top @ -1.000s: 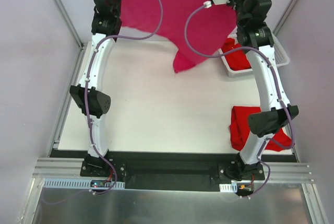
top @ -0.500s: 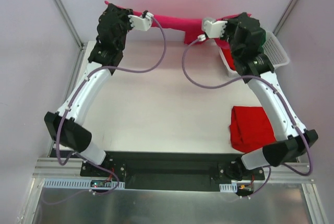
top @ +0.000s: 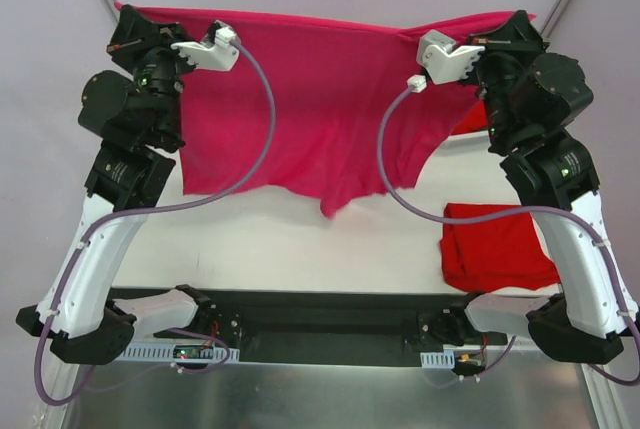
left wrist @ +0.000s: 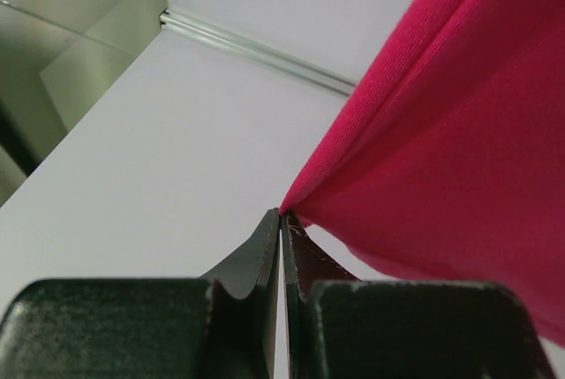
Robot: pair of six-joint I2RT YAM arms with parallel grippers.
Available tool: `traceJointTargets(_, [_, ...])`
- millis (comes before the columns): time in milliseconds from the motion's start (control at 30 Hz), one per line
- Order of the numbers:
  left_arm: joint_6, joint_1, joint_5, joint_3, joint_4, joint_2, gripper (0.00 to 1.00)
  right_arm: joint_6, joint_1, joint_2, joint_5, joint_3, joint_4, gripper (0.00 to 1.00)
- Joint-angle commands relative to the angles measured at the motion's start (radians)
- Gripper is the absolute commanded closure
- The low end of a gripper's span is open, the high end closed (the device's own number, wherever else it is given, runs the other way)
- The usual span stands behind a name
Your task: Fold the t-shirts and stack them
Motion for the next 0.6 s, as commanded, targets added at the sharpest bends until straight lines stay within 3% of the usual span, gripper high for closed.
traceJointTargets(0, [0.075, -0.009, -0.082, 0.063, 0.022, 0.007, 1.0, -0.145, 0.0, 0.011, 0.012, 0.076, 0.087, 0.99])
traceJointTargets(233, [0.047, -0.009, -0.041, 0.078, 0.022, 0.05, 1.0, -0.164, -0.003, 0.057, -0.023, 0.104, 0.102, 0.99])
traceJointTargets(400, [-0.054, 0.015, 0.014, -0.061, 0.021, 0.074, 1.0, -0.087, -0.041, 0.05, -0.06, -0.019, 0.1, 0.99])
traceJointTargets(567, [-0.165, 0.134, 0.147, -0.101, 0.021, 0.21, 1.0, 0.037, -0.137, 0.156, -0.158, -0.041, 0.108, 0.99])
